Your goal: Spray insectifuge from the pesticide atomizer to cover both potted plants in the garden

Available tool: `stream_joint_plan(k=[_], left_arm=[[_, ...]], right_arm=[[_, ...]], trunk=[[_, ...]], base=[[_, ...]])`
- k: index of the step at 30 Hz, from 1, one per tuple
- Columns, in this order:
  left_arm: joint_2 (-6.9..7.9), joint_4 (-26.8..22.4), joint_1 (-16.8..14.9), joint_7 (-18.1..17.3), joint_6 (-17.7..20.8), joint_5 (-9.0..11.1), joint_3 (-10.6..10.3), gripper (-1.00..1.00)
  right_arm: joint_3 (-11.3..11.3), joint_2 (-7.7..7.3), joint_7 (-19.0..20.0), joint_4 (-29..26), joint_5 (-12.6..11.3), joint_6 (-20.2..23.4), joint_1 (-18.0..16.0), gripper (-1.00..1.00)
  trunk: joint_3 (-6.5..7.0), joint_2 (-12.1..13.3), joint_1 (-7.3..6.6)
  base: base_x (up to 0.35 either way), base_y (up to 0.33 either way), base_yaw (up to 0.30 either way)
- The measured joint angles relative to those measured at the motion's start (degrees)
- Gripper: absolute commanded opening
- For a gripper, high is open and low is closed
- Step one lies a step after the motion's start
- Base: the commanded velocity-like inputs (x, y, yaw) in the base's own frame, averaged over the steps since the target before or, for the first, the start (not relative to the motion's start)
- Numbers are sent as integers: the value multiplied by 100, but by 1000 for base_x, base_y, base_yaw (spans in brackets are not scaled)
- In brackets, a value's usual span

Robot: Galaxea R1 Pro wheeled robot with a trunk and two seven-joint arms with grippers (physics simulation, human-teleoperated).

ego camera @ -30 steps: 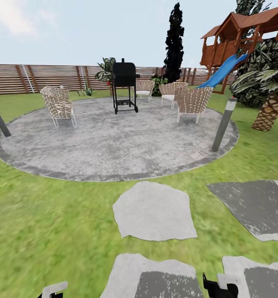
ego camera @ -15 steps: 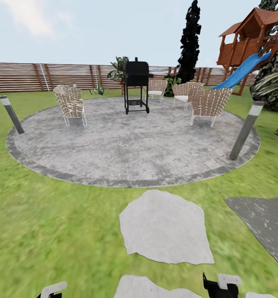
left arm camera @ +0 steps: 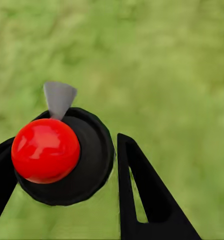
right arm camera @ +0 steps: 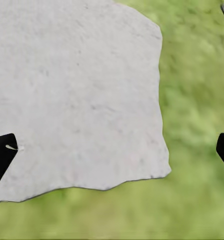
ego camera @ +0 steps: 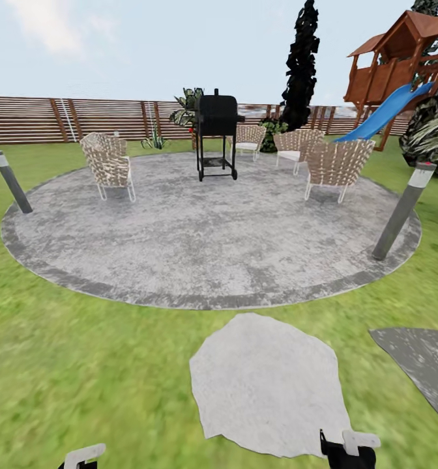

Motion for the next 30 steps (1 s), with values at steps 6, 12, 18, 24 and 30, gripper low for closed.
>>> stream_joint_plan(k=[6,12,18,24,30], left_arm=[[2,0,0,0,-3,-5,0,-100],[6,0,0,0,-1,-6,2,-100],[6,0,0,0,-1,-2,2,-100],[7,0,0,0,1,-6,4,-100],[7,0,0,0,-1,-8,1,-100]], right_arm=[[2,5,0,0,1,0,0,100],[2,9,-2,0,-2,0,0,100],[2,9,-2,0,0,0,0,100],[2,9,0,0,-2,0,0,100],[0,9,0,0,-1,0,0,100]], trunk=[[0,0,0],[0,0,0],[0,0,0],[0,0,0],[0,1,1]], base=[[338,1,0],[338,0,0],[338,0,0],[338,0,0],[338,0,0]])
